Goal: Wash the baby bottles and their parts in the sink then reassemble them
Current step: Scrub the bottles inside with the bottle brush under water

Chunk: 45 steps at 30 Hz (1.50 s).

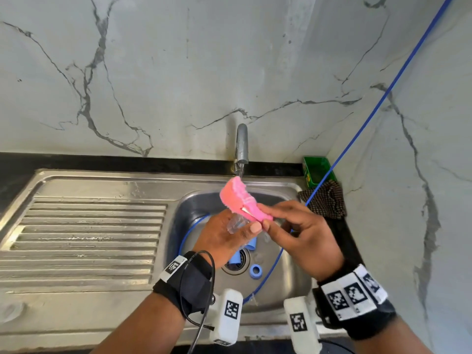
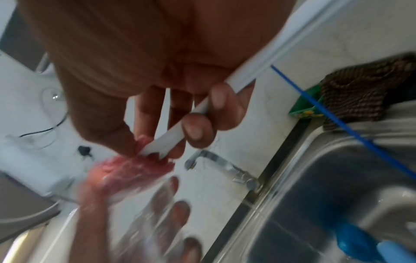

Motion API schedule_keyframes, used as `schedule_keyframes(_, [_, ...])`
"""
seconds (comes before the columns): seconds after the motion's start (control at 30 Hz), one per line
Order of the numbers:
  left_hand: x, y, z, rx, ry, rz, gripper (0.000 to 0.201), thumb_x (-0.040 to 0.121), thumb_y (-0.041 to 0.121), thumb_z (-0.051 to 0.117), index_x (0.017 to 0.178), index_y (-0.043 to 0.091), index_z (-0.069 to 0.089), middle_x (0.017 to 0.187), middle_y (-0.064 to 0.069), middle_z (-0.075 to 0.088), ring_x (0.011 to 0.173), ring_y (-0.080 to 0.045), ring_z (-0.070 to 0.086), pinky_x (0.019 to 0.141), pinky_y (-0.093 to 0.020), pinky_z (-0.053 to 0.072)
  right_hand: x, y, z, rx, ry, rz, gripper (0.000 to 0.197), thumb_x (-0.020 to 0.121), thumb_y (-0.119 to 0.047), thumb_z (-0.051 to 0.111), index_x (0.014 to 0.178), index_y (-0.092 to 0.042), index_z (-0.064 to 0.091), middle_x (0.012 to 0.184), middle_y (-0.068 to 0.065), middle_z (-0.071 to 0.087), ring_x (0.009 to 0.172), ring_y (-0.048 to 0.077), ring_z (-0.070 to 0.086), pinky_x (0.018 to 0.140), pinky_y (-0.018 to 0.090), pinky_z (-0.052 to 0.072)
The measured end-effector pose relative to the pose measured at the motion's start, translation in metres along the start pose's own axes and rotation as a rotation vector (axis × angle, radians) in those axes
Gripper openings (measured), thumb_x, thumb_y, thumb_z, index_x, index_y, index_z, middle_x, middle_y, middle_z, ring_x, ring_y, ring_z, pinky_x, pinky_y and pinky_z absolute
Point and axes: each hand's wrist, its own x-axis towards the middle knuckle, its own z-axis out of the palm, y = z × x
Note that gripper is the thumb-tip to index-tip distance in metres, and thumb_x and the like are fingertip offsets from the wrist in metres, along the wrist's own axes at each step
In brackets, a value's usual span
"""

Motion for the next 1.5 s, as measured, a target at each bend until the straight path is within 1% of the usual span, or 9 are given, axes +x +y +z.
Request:
schedule_keyframes(0.2, [0.002,0.003,0.01,-0.027,0.007,-0.002,0.064,0.07,0.08,0.066,0.112,0.031,0.071,0.11,0.006,0.075,0.107,-0.013,0.069,0.094,-0.04,0.054,0.007,0.009,-0.017,0.006,0.012,0.068,0.032,0.086,-0.008,0.076,0.115,-0.023,0.075,0.09,-0.004,0.066,0.06,-0.002,0.052,0.06,0.009,0.039])
schedule_keyframes(0.63, [-0.002,-0.006,0.003,0.026,-0.013,0.099,0.057,0.076,0.079,0.06,0.112,0.037,0.071,0.104,0.013,0.074,0.101,-0.01,0.069,0.087,-0.036,0.054,0.008,0.008,-0.017,0.093,-0.139,0.026,0.03,0.089,-0.017,0.073,0.119,-0.021,0.074,0.096,0.001,0.068,0.068,0.02,0.054,0.059,0.023,0.041])
schedule_keyframes(0.83, [-0.007,-0.014,0.004,0.101,0.045,-0.029,0.099,0.065,0.1,0.034,0.113,0.021,0.068,0.103,-0.008,0.074,0.094,-0.028,0.071,0.086,-0.05,0.058,0.001,-0.002,-0.005,-0.014,-0.073,-0.032,0.035,0.088,-0.025,0.073,0.123,-0.028,0.072,0.098,-0.005,0.064,0.071,0.001,0.054,0.066,0.014,0.043])
schedule_keyframes(0.93, [-0.008,-0.006,0.003,-0.208,0.04,-0.331,0.111,0.066,0.101,0.014,0.112,0.016,0.071,0.1,-0.012,0.075,0.08,-0.031,0.071,0.073,-0.044,0.058,0.004,-0.001,-0.005,-0.059,0.031,-0.014,0.037,0.088,-0.024,0.076,0.122,-0.037,0.07,0.098,-0.01,0.064,0.073,0.002,0.057,0.068,0.015,0.045])
schedule_keyframes(1.07, [-0.006,0.0,0.002,-0.721,0.063,-0.51,0.054,0.108,0.042,0.036,0.104,-0.002,0.068,0.094,-0.023,0.059,0.074,-0.03,0.057,0.054,-0.03,0.054,-0.007,-0.002,0.011,-0.173,-0.013,-0.041,0.044,0.087,-0.025,0.078,0.125,-0.045,0.067,0.104,-0.013,0.063,0.092,0.01,0.066,0.077,0.022,0.052])
schedule_keyframes(1.13, [-0.003,-0.003,-0.004,-0.743,0.106,-0.485,0.017,0.094,0.007,0.059,0.088,-0.002,0.071,0.095,-0.022,0.055,0.077,-0.03,0.056,0.057,-0.026,0.055,-0.018,0.0,0.021,-0.14,-0.129,-0.109,0.041,0.087,-0.031,0.077,0.125,-0.044,0.068,0.103,-0.008,0.064,0.092,0.013,0.066,0.077,0.025,0.055])
schedule_keyframes(1.27, [-0.012,0.007,-0.016,-0.861,-0.033,-0.517,0.039,0.099,0.035,0.047,0.106,0.007,0.073,0.092,-0.015,0.065,0.069,-0.025,0.065,0.054,-0.031,0.055,-0.014,0.005,0.015,-0.212,0.126,-0.014,0.042,0.087,-0.036,0.072,0.127,-0.045,0.066,0.095,-0.006,0.066,0.079,0.008,0.064,0.071,0.019,0.05])
schedule_keyframes(1.4, [-0.017,0.005,-0.01,-0.872,-0.02,-0.5,0.043,0.101,0.039,0.04,0.096,0.008,0.07,0.081,-0.012,0.066,0.06,-0.019,0.062,0.043,-0.022,0.044,-0.03,0.001,0.028,-0.195,-0.089,-0.131,0.041,0.094,-0.034,0.07,0.134,-0.034,0.063,0.106,-0.007,0.071,0.092,0.007,0.069,0.079,0.021,0.054])
schedule_keyframes(1.5, [-0.017,0.006,-0.005,-0.877,-0.025,-0.552,0.044,0.094,0.04,0.04,0.098,0.007,0.068,0.08,-0.016,0.061,0.06,-0.023,0.056,0.043,-0.023,0.039,-0.022,0.008,0.018,-0.276,0.066,-0.059,0.042,0.094,-0.026,0.072,0.133,-0.038,0.062,0.108,-0.011,0.075,0.082,-0.006,0.067,0.072,0.015,0.053])
